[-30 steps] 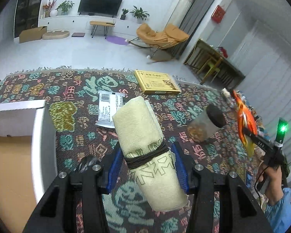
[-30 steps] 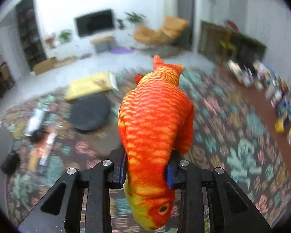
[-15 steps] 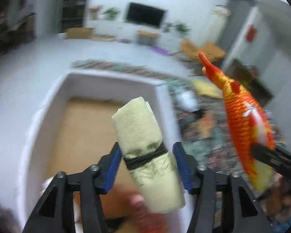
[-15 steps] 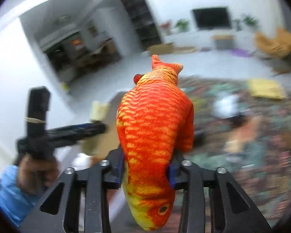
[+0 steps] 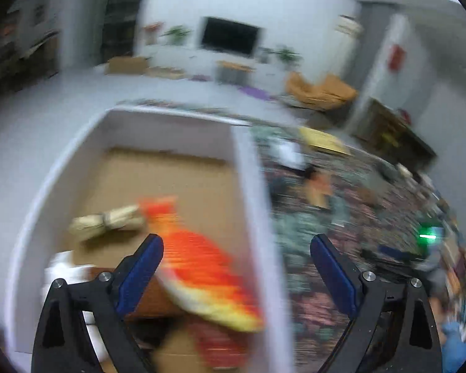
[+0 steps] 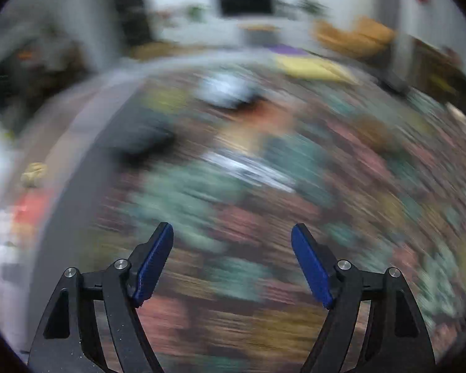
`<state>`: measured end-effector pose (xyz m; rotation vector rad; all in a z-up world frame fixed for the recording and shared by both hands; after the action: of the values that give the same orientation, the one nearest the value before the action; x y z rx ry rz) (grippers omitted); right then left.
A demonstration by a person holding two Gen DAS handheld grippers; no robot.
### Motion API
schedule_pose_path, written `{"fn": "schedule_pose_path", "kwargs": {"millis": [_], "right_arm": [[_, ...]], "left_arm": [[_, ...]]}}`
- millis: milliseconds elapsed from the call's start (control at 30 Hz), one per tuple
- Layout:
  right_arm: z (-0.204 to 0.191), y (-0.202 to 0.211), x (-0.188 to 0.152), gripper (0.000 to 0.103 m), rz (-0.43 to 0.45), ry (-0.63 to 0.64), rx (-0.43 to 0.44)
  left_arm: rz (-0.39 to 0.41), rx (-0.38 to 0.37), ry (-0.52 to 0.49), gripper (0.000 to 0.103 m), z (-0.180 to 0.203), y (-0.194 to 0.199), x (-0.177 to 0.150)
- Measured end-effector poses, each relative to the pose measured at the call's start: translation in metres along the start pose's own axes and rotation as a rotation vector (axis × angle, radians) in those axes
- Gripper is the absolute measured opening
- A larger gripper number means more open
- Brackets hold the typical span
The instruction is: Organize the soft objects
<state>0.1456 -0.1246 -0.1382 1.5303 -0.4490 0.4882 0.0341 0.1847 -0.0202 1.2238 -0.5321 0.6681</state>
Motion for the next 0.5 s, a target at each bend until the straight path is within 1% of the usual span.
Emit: {"fn": "schedule_pose_path", "kwargs": {"millis": [67, 100, 167, 200, 267, 300, 333, 367, 400, 500], "right_arm": [[0.041, -0.014, -0.016, 0.081, -0.018, -0.082, -0.067], [0.053, -0.015, -0.022, 0.081, -0.014, -0.106, -0.095], [0.072, -0.014, -0.028, 0.081, 0.007, -0.139, -0.152], [0.077, -0.016, -0.030, 0.081, 0.016, -0.150, -0.173], [0.087, -0.023, -0.038, 0.081, 0.021, -0.162, -0.190], [0.089, -0.022, -0.042, 0.082, 0.052, -0.176, -0.178], [0.095, -0.020, -0.043, 0.085, 0.059, -0.188, -0.176], [0.095, -0.018, -0.045, 0.085, 0.062, -0.194, -0.173], [0.095, -0.016, -0.044, 0.085, 0.062, -0.197, -0.170], [0.092, -0.014, -0.045, 0.087, 0.068, -0.199, -0.171]], "left_arm": [[0.001, -0.093, -0.071, 0.097, 0.055, -0.007, -0.012], [-0.010, -0.129, -0.091, 0.101, 0.074, -0.010, -0.018], [-0.064, -0.208, -0.116, 0.103, 0.117, -0.034, -0.036], [-0.103, -0.228, -0.110, 0.103, 0.132, -0.051, -0.045], [-0.170, -0.244, -0.089, 0.103, 0.150, -0.080, -0.060], [-0.199, -0.239, -0.084, 0.103, 0.156, -0.099, -0.069], [-0.217, -0.209, -0.094, 0.103, 0.160, -0.117, -0.078], [-0.231, -0.168, -0.111, 0.103, 0.164, -0.131, -0.086], [-0.251, -0.105, -0.136, 0.103, 0.166, -0.149, -0.091], [-0.255, 0.001, -0.166, 0.103, 0.161, -0.180, -0.097]]}}
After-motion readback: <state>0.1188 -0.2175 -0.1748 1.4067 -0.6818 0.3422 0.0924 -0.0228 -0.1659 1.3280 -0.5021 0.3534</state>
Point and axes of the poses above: each gripper's, at about its wrist camera, not at the fingertips, and y roughly against the way its jaws point, z to its right, x to its top, the point moved 1 cm from there along -y, roughly the way its jaws point
